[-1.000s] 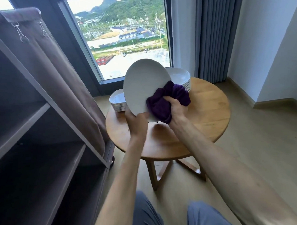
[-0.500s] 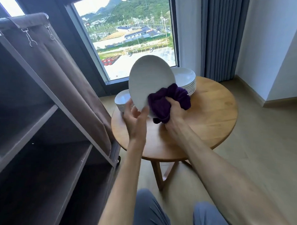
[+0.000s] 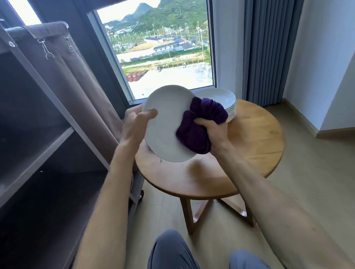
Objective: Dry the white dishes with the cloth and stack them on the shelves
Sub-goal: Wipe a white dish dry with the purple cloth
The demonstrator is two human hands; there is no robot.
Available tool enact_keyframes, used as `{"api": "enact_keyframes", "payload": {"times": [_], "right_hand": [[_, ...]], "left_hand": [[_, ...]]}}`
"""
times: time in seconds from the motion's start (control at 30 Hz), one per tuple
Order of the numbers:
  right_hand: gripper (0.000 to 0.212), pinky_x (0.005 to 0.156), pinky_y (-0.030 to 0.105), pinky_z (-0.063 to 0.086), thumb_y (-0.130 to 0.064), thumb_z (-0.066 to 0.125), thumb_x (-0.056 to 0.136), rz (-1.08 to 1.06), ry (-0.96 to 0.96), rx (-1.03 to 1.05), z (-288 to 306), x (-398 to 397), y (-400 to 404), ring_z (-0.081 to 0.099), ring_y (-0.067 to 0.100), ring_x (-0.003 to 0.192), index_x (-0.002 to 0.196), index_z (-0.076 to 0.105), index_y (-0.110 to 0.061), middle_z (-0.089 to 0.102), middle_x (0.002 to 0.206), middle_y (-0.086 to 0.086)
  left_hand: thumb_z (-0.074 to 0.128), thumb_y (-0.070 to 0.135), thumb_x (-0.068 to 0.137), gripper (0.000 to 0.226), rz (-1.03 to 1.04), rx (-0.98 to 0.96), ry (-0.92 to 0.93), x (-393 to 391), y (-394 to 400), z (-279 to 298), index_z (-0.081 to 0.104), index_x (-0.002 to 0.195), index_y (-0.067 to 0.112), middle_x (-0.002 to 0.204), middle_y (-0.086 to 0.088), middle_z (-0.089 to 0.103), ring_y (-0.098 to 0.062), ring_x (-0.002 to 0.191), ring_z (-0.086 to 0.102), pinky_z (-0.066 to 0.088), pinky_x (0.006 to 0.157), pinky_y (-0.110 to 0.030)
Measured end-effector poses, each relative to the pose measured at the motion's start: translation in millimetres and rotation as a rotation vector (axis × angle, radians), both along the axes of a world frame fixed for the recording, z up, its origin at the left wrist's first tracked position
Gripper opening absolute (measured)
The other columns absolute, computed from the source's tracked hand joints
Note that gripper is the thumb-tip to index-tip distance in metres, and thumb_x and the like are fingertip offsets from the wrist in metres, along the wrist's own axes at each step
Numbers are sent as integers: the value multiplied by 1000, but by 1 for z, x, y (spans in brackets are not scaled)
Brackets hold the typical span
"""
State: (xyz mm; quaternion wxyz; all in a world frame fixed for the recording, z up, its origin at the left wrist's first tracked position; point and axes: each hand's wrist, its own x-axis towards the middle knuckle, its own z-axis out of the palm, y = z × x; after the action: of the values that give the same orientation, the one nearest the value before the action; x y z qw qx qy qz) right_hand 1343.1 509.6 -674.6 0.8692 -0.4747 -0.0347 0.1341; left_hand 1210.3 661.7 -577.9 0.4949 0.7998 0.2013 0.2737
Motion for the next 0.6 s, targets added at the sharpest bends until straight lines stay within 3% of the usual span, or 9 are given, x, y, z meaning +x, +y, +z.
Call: {"api": "enact_keyframes", "payload": {"times": [0.1,0.2,0.23,0.3,0.37,0.43,0.5,0.6], "right_hand": [[32,63,32,61,5,82,65,-102,200,99,2,-3,8,74,19,77,89,71,-13,76,88,1],[27,49,34,56,2,80,70,-69,405,166,-4,-12,12,71,21,61,92,67,-5,73,83,6],[25,55,39,59,-1,78,75,-2,430,178,-8,-17,13,73,24,67,98,67,-1,75,86,8],[35,88,47,60,-3,72,84,93,438,214,-14,-26,9,73,33,98,117,65,5,75,109,15],[46,104,48,51,-2,69,87,132,382,214,-15,-26,-2,65,36,119,131,59,6,67,128,20],[46,104,46,52,1,72,84,85,232,122,-14,-15,-15,65,34,119,128,62,3,67,128,19],[37,100,43,55,5,74,80,28,18,-19,-5,-2,-28,68,28,113,115,66,0,72,117,11],[31,83,23,57,5,76,77,88,-221,-145,12,6,-36,70,4,92,100,65,-14,71,91,-14]], "left_hand": [[65,24,77,36,88,-202,-254,-1,-32,-39,66,113,16,87,12,74,-3,83,68,54,66,-23],[65,-2,87,45,77,-262,-369,9,-79,-84,57,124,23,101,9,74,0,95,69,56,80,-19],[62,-6,90,49,103,-253,-401,13,-91,-89,55,123,29,105,13,71,2,98,67,55,84,-19],[54,-5,95,48,181,-250,-426,18,-101,-87,55,115,39,107,22,66,7,97,65,55,87,-21],[49,-2,97,44,196,-243,-394,14,-90,-83,58,106,40,102,18,68,2,92,66,58,85,-27],[52,5,92,33,125,-145,-283,2,-69,-76,64,92,36,86,14,71,-5,82,66,58,74,-30],[52,15,81,21,12,-32,-120,-6,-48,-62,67,84,29,78,8,71,-13,77,66,56,66,-34],[53,16,81,16,-87,60,99,-4,-22,-35,69,85,18,83,-4,70,-25,81,66,52,67,-34]]}}
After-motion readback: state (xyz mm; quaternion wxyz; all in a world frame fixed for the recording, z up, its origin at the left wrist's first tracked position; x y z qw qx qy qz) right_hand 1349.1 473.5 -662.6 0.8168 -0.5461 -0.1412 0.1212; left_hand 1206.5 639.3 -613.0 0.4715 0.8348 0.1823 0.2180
